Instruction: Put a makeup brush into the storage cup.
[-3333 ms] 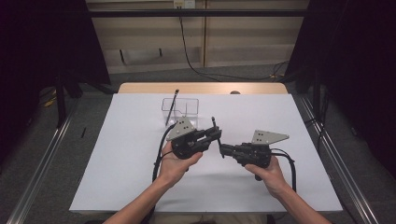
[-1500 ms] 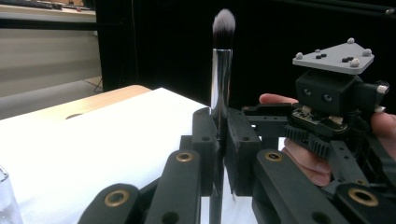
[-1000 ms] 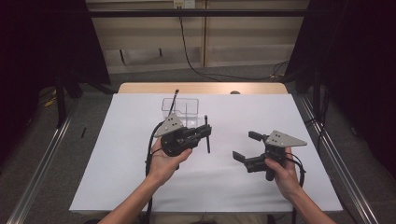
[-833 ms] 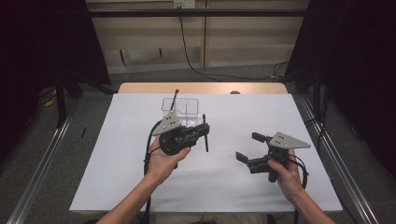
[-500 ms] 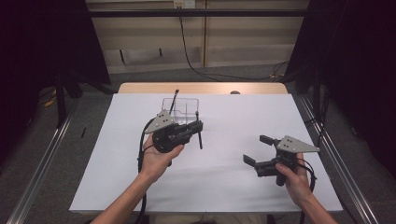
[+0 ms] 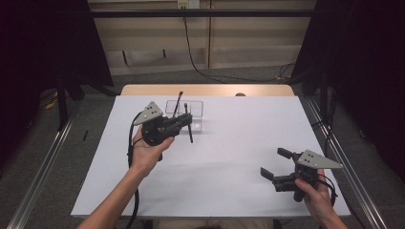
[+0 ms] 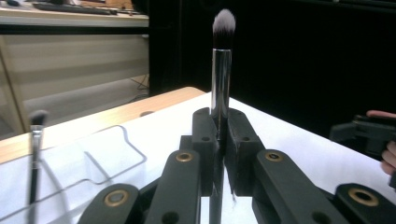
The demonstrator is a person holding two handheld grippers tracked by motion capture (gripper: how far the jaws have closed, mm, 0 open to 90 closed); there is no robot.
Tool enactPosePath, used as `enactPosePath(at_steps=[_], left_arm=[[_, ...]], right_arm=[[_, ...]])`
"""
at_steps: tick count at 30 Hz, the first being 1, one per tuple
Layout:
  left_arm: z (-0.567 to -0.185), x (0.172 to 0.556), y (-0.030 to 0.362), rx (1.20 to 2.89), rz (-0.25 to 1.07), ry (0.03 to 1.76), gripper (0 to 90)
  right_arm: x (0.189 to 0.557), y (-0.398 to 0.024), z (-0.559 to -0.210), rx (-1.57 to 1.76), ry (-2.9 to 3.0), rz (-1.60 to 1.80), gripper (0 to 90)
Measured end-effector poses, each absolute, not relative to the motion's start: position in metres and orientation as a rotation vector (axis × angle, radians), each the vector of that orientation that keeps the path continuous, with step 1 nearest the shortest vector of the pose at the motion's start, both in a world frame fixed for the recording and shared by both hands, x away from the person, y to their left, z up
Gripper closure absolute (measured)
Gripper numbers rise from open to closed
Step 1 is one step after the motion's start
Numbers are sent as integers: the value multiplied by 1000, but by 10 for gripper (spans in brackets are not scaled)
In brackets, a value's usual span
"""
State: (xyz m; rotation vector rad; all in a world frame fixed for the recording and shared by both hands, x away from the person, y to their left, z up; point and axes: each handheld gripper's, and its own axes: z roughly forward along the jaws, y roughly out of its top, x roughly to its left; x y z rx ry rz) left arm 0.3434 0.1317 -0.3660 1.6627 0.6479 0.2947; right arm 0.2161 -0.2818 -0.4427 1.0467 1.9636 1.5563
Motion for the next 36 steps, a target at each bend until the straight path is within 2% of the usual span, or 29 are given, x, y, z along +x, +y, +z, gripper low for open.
enactPosePath(at_steps=[13, 36], left_arm=[[-356, 362, 152, 1638, 334, 697, 837], [-338, 400, 159, 1632, 396, 748, 837]], right_arm=[[192, -298, -449, 1098, 1926, 1495, 0], [196, -295, -448, 1076, 1929, 1500, 0]])
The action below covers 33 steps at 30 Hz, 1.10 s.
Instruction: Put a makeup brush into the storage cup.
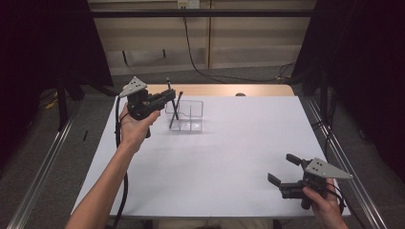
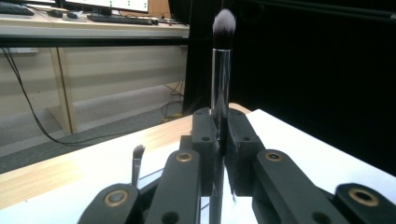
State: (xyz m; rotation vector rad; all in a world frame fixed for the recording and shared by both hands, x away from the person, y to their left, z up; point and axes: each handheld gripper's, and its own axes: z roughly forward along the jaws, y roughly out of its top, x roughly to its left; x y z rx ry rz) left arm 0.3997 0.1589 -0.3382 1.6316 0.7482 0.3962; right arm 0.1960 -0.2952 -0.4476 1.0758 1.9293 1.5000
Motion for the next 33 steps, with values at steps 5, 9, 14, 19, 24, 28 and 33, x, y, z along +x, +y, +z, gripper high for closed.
enactPosePath(at_steps=[5, 9, 14, 19, 24, 28, 33], left_arm=[[-330, 408, 161, 1632, 432, 753, 837], [-327, 414, 162, 1627, 453, 758, 837], [-326, 422, 160, 1622, 459, 771, 837], [-325, 428, 157, 1616, 469, 772, 837], [-324, 433, 153, 1621, 477, 775, 837], [-325, 435, 151, 1624, 479, 777, 837], [-328, 438, 151, 1631, 480, 783, 837]], right_arm=[[195, -296, -447, 1077, 1929, 1498, 0], [195, -295, -447, 1072, 1938, 1504, 0], [196, -295, -447, 1070, 1948, 1510, 0], [197, -295, -447, 1067, 1951, 1516, 0], [197, -296, -447, 1071, 1947, 1517, 0], [196, -296, -447, 1070, 1944, 1518, 0], [196, -296, -446, 1068, 1941, 1514, 0]])
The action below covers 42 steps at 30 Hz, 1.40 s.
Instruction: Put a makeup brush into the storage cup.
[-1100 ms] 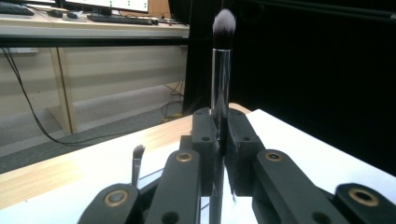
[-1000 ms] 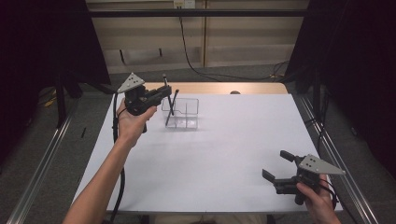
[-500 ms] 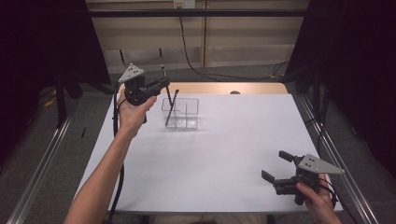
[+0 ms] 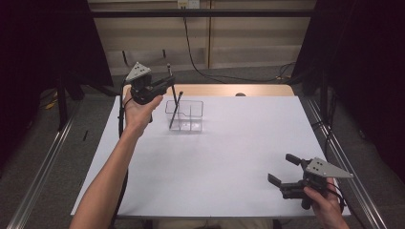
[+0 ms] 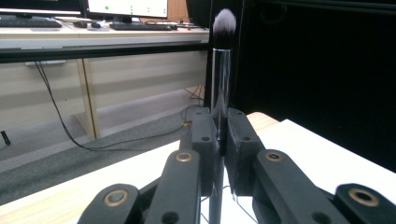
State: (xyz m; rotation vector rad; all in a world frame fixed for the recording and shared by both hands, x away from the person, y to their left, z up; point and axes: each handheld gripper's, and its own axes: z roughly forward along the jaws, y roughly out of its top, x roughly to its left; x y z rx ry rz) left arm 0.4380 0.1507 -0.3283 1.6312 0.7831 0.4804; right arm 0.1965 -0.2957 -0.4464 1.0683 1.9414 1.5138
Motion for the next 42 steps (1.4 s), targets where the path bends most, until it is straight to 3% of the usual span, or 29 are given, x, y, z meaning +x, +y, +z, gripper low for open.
enactPosePath(at_steps=[42], left_arm=[[-384, 449, 154, 1738, 461, 854, 834]], right_arm=[[195, -296, -446, 1054, 1941, 1515, 0]])
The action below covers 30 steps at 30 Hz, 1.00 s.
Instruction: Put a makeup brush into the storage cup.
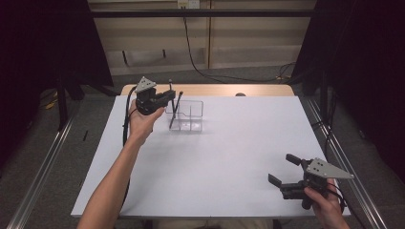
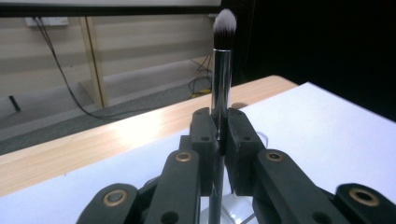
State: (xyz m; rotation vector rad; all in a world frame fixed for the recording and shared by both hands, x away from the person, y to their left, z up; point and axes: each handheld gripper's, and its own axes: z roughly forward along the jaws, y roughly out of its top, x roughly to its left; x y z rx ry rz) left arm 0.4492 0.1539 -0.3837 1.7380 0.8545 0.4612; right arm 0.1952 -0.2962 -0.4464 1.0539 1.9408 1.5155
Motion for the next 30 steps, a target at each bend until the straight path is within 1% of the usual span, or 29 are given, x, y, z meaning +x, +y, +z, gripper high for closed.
enactPosePath(at_steps=[10, 16, 20, 21, 22, 24, 25, 28, 30], left_arm=[[-396, 448, 155, 1747, 455, 883, 834], [-396, 449, 153, 1749, 455, 875, 831], [-398, 449, 151, 1747, 455, 868, 789], [-398, 450, 151, 1749, 466, 866, 771], [-398, 450, 152, 1747, 486, 865, 733], [-398, 451, 151, 1734, 492, 876, 612], [-398, 451, 152, 1731, 499, 879, 580], [-398, 452, 152, 1723, 528, 899, 377], [-398, 452, 153, 1719, 515, 899, 340]], right_arm=[[195, -296, -446, 1051, 1942, 1513, 0], [196, -296, -447, 1051, 1941, 1514, 0], [195, -296, -447, 1050, 1944, 1516, 0], [195, -296, -447, 1051, 1944, 1518, 0], [195, -296, -447, 1050, 1944, 1517, 0], [195, -296, -446, 1048, 1945, 1519, 0], [195, -296, -446, 1049, 1942, 1520, 0], [195, -296, -446, 1047, 1941, 1520, 0], [195, -296, -446, 1047, 1941, 1518, 0]])
